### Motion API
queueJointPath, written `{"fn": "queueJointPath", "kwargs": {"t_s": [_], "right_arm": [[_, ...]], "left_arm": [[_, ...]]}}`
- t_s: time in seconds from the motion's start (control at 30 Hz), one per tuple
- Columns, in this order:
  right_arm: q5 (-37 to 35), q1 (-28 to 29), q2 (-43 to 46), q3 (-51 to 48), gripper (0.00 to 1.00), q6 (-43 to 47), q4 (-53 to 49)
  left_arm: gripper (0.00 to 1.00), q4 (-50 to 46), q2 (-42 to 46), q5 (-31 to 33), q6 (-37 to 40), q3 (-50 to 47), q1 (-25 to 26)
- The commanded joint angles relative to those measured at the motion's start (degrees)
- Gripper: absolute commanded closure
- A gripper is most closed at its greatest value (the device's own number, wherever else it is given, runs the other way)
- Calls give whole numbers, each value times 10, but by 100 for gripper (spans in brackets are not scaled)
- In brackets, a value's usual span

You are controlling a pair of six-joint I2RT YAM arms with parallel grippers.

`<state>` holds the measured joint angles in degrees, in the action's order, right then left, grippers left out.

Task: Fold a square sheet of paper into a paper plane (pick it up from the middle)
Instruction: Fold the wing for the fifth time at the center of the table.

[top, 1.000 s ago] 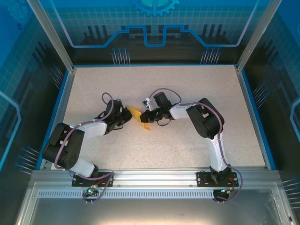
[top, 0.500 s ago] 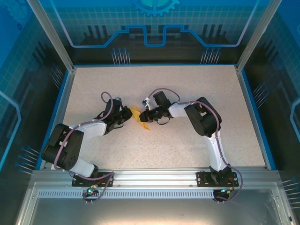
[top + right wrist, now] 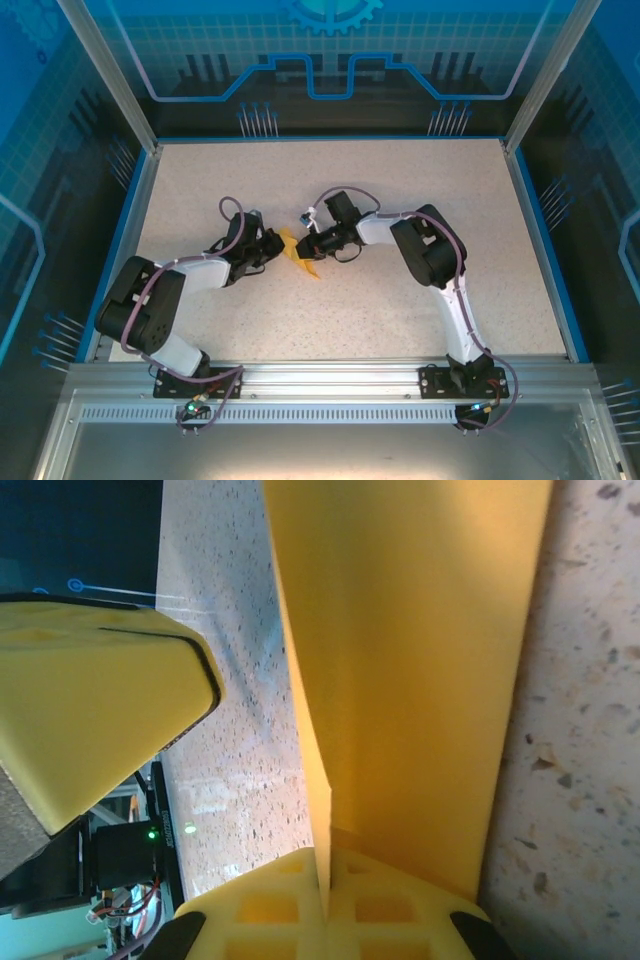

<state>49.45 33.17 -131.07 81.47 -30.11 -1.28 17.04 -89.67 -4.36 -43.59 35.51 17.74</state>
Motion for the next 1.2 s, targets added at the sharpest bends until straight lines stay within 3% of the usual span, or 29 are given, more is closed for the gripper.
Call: {"fn": "queueJointPath", "kwargs": {"t_s": [0.0, 0.17, 0.53, 0.6, 0.83, 1.17], "right_arm": [[-19, -5, -19, 16, 95, 49, -86], [-24, -5, -19, 15, 84, 47, -80], [1, -10, -17, 3, 76, 22, -43], [4, -11, -17, 4, 76, 17, -39], [-3, -8, -35, 16, 91, 36, -81], [-87, 18, -58, 77, 90, 129, -243]], "left_arm": [[91, 14, -8, -9, -8, 13, -4], [91, 12, -2, -8, -7, 15, -3], [91, 16, 3, -15, -7, 11, -4], [91, 20, 1, -21, -7, 12, -5], [92, 35, 0, -30, -8, 11, -4], [92, 51, 5, -13, -18, -10, -4]]}}
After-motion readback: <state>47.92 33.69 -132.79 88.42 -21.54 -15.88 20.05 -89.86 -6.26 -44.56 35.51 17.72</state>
